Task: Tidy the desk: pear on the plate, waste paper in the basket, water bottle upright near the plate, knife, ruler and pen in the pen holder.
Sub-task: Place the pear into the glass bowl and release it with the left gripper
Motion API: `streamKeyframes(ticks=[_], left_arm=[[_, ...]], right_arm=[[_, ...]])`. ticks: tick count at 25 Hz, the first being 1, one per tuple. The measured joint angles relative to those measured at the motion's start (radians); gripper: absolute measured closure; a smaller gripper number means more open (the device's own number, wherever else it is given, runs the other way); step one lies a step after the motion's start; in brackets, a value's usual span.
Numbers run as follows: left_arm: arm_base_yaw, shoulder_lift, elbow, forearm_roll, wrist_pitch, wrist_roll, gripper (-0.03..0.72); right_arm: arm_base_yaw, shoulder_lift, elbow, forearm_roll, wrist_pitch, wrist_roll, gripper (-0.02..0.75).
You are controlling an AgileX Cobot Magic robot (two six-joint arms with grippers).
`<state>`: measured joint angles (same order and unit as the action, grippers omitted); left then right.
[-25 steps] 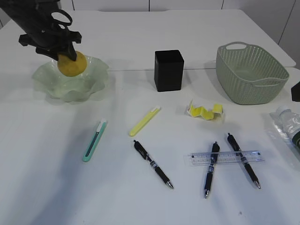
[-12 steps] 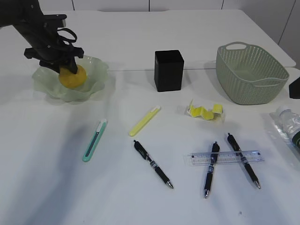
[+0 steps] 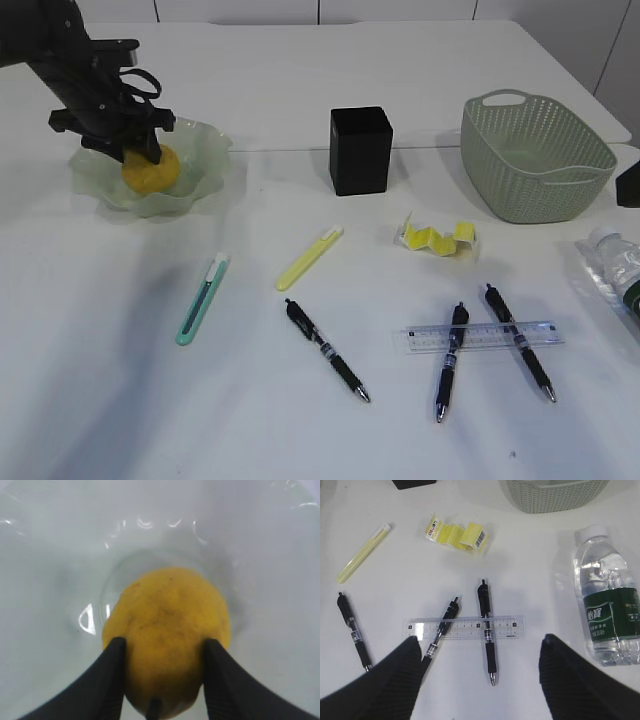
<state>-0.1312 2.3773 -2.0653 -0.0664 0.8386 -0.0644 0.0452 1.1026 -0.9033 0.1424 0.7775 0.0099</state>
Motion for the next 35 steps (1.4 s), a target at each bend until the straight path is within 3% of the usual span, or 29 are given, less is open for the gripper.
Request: streamKeyframes(ticks=[11,16,24,35], left_arm=[[0.000,0.017,0.000,-0.006,-0.010,0.000,0.380],[0.000,0.017,0.000,-0.006,-0.010,0.000,0.325],[0.000,0.020,0.000,-0.006,-0.011,0.000,0.167],[0.000,-0.066,0.000,-0.002,0.025,0.000,0.146]], right_arm=[[0.000,0.000,0.000,0.001,-0.002,-0.001,0.198],[0.000,0.000,0.000,0.001,-0.002,-0.001,0.198],[0.000,0.000,0.000,0.001,-0.004,-0.001,0.198],[0.000,0.000,0.000,0.001,-0.009,-0.003,0.198]])
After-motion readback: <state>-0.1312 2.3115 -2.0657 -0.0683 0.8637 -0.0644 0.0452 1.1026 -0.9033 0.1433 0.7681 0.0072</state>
